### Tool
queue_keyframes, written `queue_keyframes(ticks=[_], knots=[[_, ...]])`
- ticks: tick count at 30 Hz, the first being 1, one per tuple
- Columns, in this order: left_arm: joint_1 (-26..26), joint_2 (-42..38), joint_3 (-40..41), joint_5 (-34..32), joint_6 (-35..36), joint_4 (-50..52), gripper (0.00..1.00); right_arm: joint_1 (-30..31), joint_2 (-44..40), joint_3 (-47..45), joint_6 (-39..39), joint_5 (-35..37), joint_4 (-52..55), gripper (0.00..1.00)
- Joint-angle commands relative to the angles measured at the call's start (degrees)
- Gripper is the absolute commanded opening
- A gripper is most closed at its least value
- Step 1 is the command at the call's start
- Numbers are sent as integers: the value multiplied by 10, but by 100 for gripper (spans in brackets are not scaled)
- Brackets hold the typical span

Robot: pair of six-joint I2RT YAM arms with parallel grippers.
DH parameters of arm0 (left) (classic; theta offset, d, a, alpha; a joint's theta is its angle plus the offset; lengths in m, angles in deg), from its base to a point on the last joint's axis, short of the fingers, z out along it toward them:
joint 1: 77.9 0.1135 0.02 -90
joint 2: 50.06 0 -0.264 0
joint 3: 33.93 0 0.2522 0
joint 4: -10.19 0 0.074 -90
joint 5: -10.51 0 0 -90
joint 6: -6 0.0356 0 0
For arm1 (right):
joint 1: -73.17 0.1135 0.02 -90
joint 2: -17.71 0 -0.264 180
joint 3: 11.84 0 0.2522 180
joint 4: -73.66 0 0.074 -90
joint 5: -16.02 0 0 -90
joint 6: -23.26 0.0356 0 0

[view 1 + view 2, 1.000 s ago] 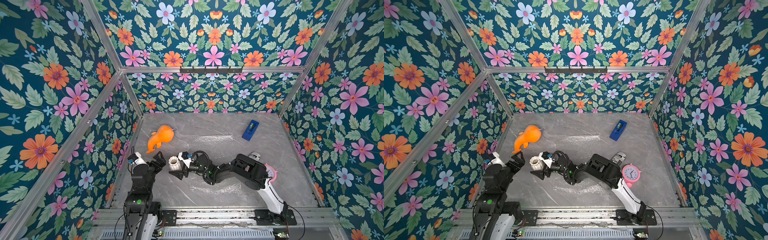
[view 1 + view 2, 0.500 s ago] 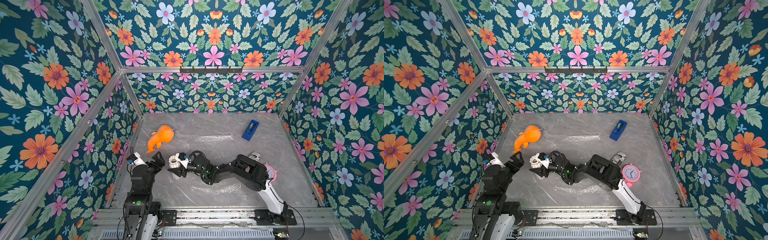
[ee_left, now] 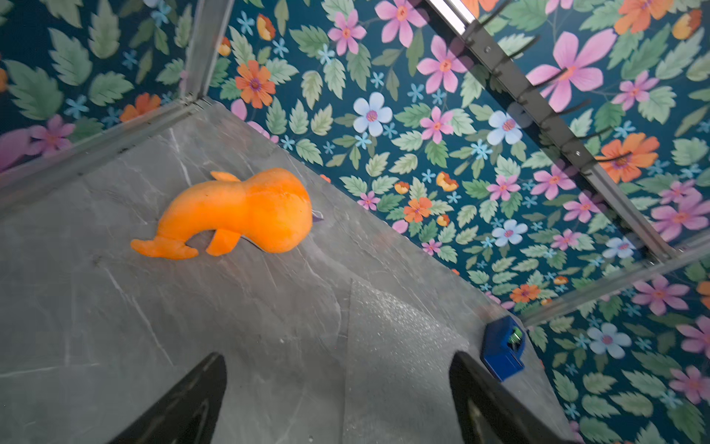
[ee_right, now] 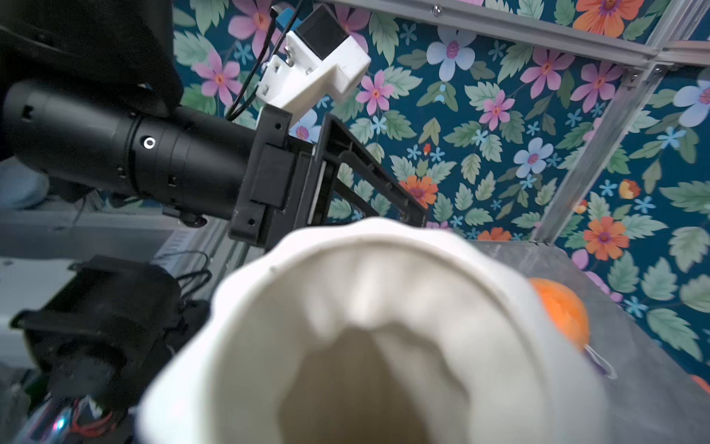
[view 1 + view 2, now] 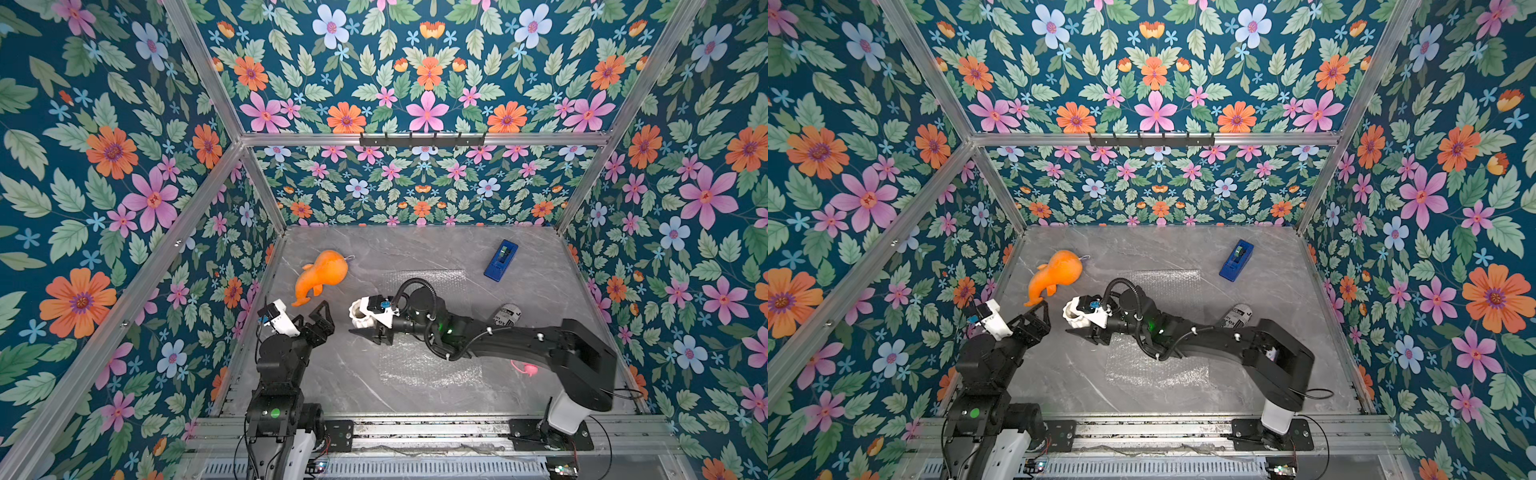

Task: Wrap vases in bubble wrap
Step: Pick up the vase from the center of the board, then place the vase in bubble wrap.

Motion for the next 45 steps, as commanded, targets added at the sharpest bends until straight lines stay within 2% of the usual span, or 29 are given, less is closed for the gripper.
queue_keyframes(ticks=[1,5,9,14,24,27,36,45], knots=[[1,9,12,74,-5,-56,89,-5,-66,22,-148,84,317,39],[0,45,26,105,-19,-70,87,-11,-121,38,-224,158,531,42],[0,85,45,138,-33,-92,85,-11,-126,41,-263,232,638,43],[0,93,61,132,-36,-92,84,-15,-71,44,-271,241,673,43],[0,65,83,120,-46,-76,84,-15,54,98,-270,204,691,46],[0,68,83,116,-43,-72,84,-9,77,110,-271,196,701,52],[0,71,83,110,-41,-73,84,5,143,145,-255,193,727,54],[0,74,86,109,-42,-80,85,12,188,176,-220,196,725,63]])
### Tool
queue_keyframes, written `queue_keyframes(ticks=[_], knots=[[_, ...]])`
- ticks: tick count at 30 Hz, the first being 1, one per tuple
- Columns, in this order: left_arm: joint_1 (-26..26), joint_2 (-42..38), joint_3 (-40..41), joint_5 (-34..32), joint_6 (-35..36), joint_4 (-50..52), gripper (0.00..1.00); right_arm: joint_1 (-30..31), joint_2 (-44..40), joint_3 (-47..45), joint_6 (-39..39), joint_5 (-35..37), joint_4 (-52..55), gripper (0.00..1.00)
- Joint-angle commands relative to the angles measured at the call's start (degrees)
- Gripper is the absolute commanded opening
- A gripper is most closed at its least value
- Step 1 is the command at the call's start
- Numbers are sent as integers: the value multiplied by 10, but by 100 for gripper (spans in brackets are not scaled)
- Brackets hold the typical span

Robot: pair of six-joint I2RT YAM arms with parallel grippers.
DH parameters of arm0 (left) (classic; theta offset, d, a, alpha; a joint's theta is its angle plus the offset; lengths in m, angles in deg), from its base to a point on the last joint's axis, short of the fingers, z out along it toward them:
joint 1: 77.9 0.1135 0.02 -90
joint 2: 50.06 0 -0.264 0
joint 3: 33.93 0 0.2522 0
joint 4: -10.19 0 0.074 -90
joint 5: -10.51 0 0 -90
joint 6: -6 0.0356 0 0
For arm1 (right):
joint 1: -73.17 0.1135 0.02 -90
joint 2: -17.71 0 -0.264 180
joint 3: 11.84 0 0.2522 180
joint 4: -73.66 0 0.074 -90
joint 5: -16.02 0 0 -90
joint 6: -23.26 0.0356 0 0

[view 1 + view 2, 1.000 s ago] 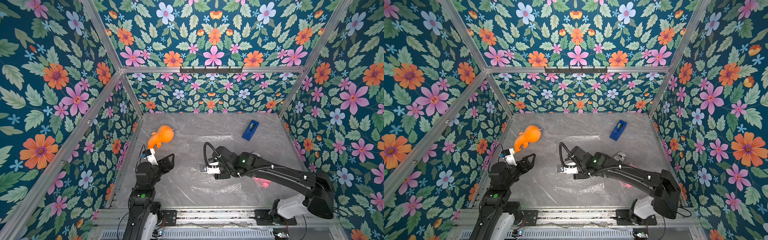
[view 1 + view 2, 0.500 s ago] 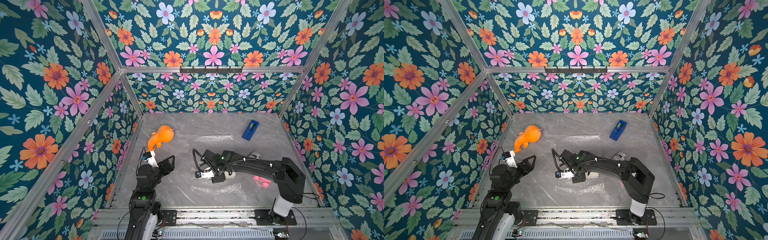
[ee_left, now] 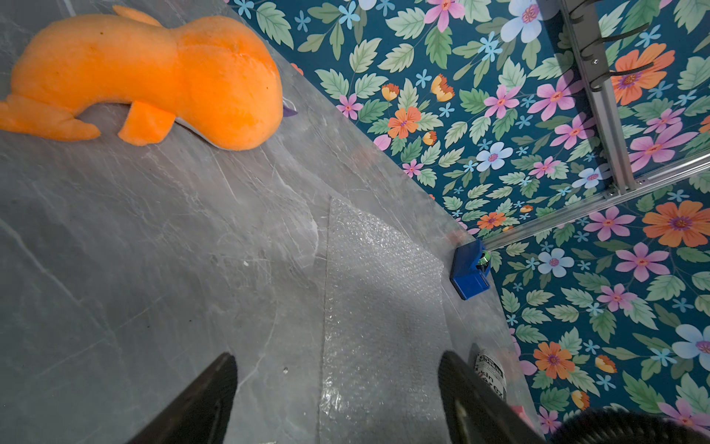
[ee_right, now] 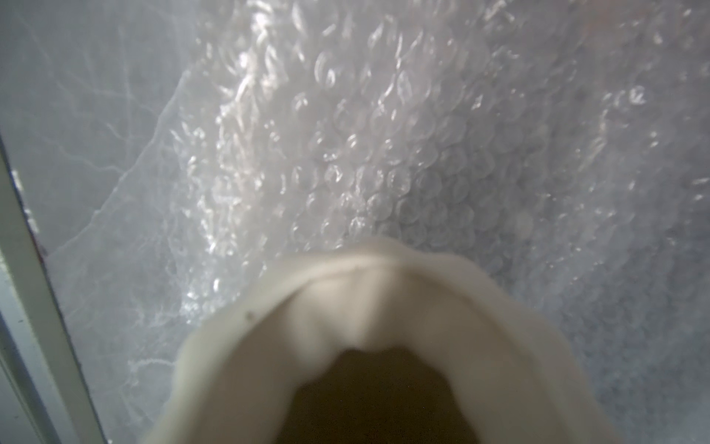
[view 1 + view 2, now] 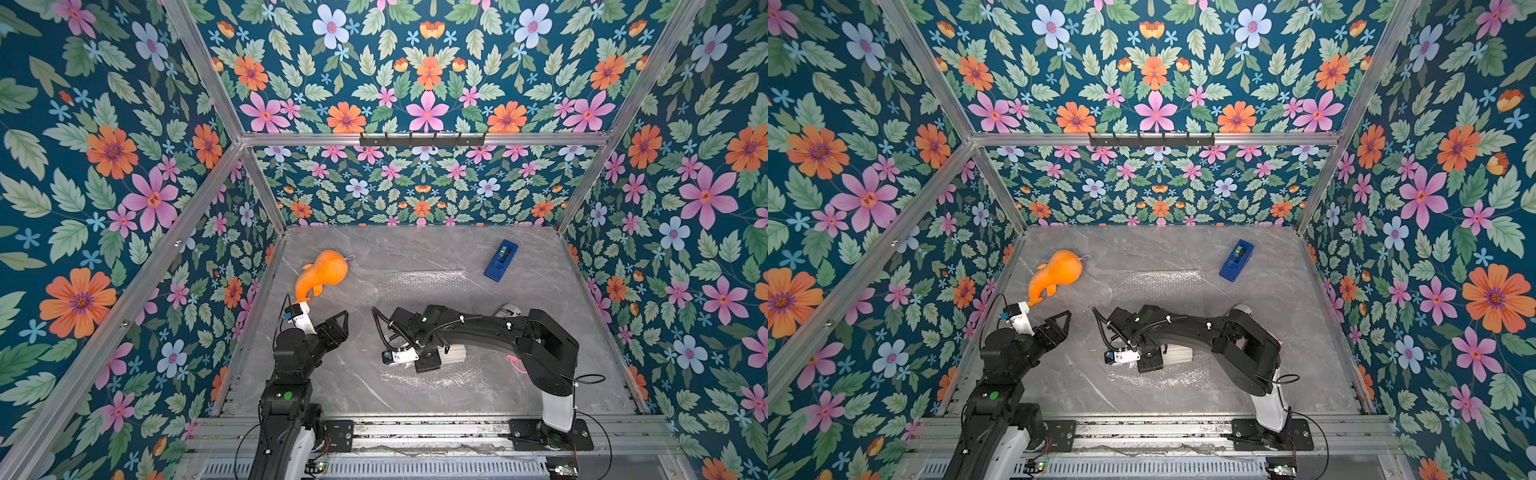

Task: Wrap vases in bubble wrap
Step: Place the vase in bubble wrap.

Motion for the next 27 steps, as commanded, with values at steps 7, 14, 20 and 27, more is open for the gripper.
queue_keyframes(ticks=[7,14,20,27], knots=[[0,2,1,2,3,-18,85,7,17,15,32,-3,-5,72],[0,10,-8,-2,12,-9,85,9,15,23,49,-12,-9,76],[0,9,-21,-9,18,5,85,9,12,27,70,10,-12,73],[0,6,-20,-9,21,13,85,7,17,-6,70,14,-19,75]])
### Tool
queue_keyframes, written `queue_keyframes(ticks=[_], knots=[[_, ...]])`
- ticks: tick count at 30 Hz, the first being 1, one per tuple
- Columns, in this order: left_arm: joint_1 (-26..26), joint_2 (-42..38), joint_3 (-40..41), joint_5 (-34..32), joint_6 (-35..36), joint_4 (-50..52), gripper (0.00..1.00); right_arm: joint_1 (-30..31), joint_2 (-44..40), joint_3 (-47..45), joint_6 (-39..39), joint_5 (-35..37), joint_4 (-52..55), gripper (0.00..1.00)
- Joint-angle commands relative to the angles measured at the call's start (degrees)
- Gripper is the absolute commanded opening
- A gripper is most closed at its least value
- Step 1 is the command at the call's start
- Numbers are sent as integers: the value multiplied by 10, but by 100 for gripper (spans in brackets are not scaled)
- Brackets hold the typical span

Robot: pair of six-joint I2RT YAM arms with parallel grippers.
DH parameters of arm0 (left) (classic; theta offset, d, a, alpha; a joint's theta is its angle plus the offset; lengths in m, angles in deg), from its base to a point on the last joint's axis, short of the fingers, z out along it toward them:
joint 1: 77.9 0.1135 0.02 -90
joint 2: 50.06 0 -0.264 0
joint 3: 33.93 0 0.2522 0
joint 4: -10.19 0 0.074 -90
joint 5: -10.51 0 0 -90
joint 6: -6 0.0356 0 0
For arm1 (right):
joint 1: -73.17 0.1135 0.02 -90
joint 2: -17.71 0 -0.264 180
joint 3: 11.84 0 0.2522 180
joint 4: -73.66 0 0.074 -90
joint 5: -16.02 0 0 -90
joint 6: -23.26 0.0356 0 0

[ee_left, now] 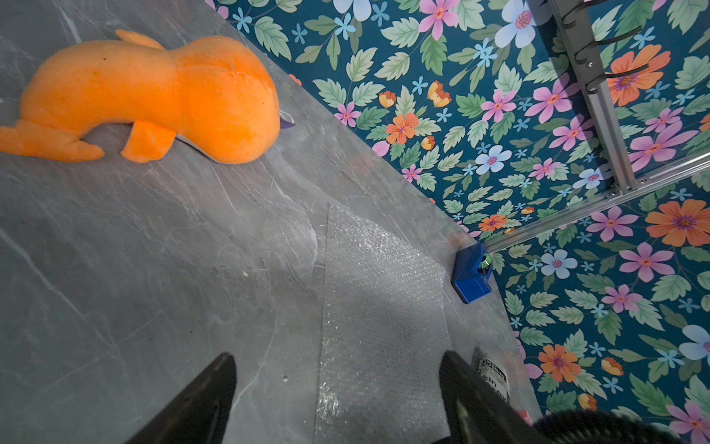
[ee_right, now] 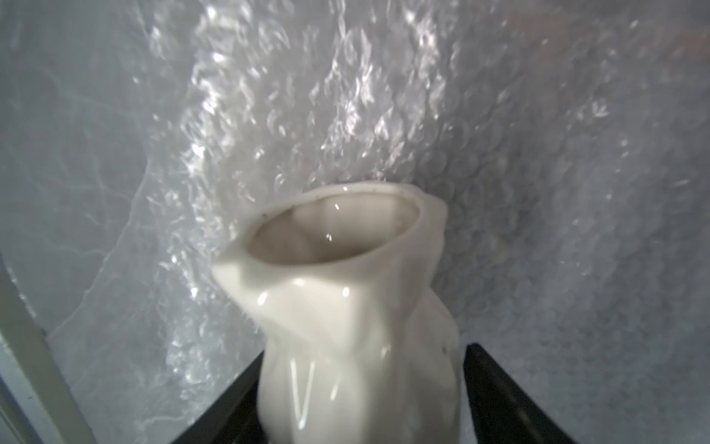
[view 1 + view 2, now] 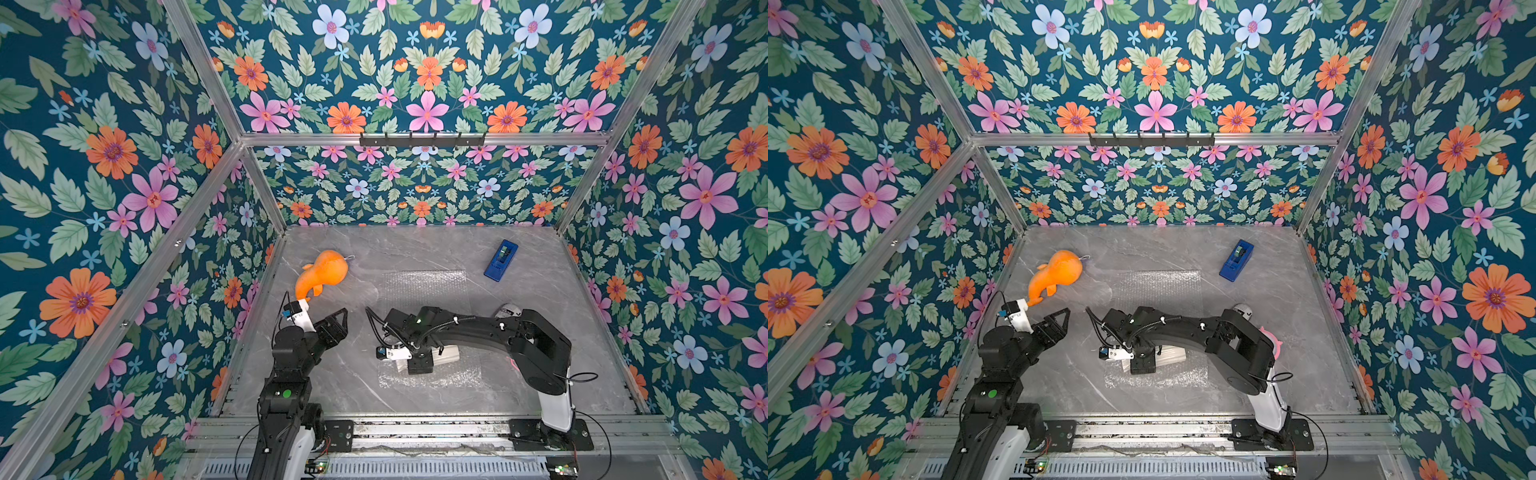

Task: Wrap vases in bubble wrap
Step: Place the vase in bubble wrap.

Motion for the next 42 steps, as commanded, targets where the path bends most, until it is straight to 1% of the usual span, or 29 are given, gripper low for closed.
queue_keyframes(ticks=[1,7,11,14,17,21,25,31,42], knots=[[0,-3,-2,-3,7,8,85,-3,1,-13,-2,1,-4,75],[0,-8,-1,-9,8,8,85,-7,-2,-24,-14,13,-24,68],[0,-8,-1,-11,8,8,85,-7,-16,-18,-19,23,-27,67],[0,-7,0,-12,8,8,85,-7,-24,-11,-22,29,-17,63],[0,-7,2,-12,8,6,85,-7,-27,-8,-22,31,-9,57],[0,-7,3,-12,8,5,85,-7,-30,-6,-12,24,-2,53],[0,-6,3,-12,8,4,85,-7,-25,-2,-2,22,8,52],[0,-6,4,-13,8,3,85,-7,-19,27,43,12,54,51],[0,-3,5,-14,7,0,85,-7,3,19,79,-9,50,52]])
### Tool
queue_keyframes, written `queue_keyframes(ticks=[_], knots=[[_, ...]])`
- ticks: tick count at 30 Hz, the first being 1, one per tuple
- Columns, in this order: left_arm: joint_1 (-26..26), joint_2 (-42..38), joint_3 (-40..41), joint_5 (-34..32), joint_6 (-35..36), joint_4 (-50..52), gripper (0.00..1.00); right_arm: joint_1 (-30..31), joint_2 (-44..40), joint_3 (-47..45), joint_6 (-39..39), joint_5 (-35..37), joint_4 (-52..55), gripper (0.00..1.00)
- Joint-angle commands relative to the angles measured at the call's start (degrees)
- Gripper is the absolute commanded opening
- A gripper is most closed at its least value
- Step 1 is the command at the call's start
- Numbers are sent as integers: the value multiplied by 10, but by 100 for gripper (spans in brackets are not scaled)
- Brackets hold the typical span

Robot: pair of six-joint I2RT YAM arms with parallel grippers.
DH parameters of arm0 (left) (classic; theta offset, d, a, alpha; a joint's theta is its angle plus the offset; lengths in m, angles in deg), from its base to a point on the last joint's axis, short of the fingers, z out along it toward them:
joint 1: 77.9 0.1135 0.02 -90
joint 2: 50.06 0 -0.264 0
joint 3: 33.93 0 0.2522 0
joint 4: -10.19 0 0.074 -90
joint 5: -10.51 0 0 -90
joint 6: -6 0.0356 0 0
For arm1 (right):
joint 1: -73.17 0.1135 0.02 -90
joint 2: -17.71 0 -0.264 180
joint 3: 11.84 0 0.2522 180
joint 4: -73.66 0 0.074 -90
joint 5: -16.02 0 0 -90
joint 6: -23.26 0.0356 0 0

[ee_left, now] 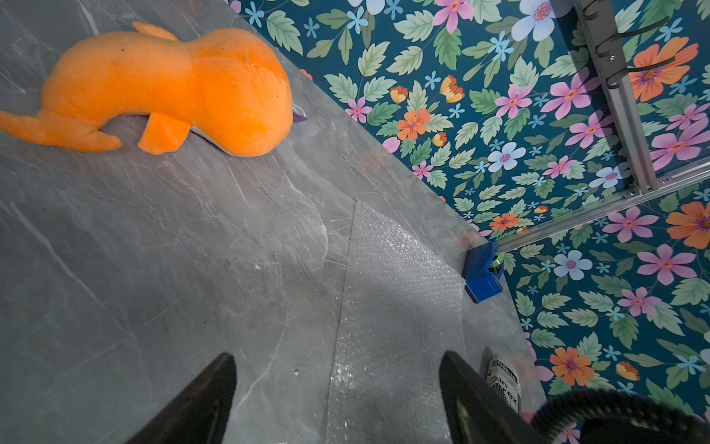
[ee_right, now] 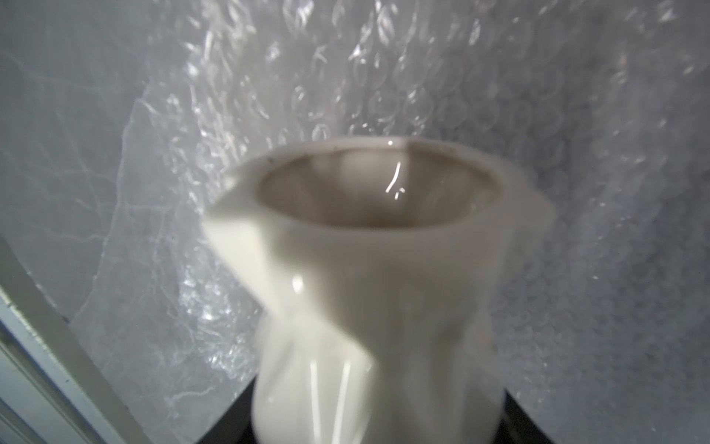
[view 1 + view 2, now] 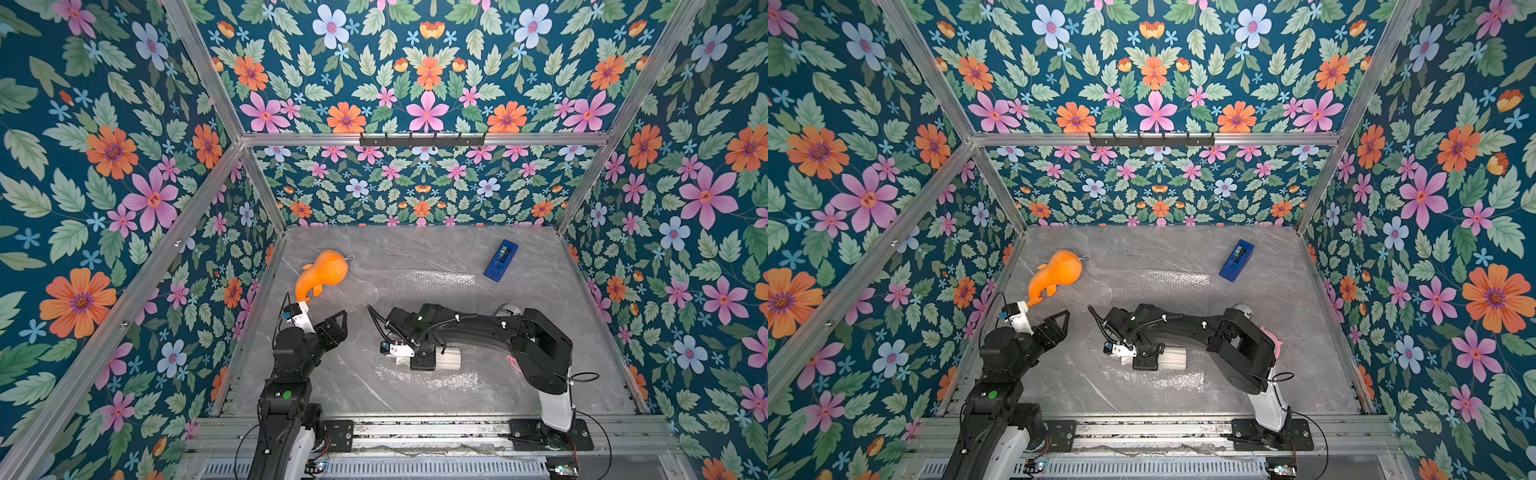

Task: Wrap vases in bubble wrap
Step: Place the vase in bubble wrap.

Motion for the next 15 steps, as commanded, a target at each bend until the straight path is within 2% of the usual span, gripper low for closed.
queue_keyframes(ticks=[1,8,15], knots=[[0,0,0,-3,5,-10,85,0,4,1,14,-13,7,52],[0,3,0,-2,4,-11,85,-1,11,7,24,-11,9,58],[0,8,-11,-2,5,-11,85,-1,-17,0,29,3,-7,73]])
